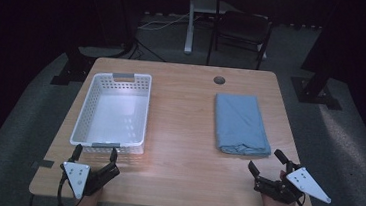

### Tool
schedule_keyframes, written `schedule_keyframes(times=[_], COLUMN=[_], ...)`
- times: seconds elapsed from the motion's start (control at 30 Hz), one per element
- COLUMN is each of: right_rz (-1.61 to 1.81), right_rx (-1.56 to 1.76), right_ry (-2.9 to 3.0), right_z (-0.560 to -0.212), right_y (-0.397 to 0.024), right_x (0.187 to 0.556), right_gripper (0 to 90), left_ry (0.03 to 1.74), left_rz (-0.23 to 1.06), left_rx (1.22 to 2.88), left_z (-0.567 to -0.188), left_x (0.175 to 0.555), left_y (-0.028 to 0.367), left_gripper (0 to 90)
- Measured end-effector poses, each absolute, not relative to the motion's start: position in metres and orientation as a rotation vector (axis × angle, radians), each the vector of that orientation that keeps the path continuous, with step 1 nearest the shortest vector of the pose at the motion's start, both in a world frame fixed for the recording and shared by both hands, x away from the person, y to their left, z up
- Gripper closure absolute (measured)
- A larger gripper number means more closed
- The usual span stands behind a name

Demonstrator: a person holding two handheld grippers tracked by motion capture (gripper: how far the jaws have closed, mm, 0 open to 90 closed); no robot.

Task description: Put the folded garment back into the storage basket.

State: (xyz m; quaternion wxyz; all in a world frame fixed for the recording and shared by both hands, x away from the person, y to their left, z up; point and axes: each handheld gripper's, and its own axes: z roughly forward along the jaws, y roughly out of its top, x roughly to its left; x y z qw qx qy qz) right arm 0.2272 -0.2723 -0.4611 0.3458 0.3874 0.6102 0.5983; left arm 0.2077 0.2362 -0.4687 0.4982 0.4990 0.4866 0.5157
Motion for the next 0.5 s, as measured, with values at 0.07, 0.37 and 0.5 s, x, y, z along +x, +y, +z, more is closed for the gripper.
schedule_keyframes(times=[0.07,0.37,0.5], right_rz=[1.562,1.561,1.559], right_rx=[0.998,0.989,1.006], right_ry=[1.552,1.571,1.548], right_z=[-0.461,-0.461,-0.463], right_y=[-0.274,-0.272,-0.271], right_x=[0.225,0.219,0.215], right_gripper=[2.6,3.9,3.8], left_ry=[1.177,1.163,1.163], left_rz=[1.247,1.24,1.237], left_rx=[1.205,1.199,1.201], left_z=[-0.469,-0.469,-0.469], left_x=[0.207,0.206,0.206], left_y=[0.236,0.238,0.237], left_gripper=[1.8,1.8,1.8])
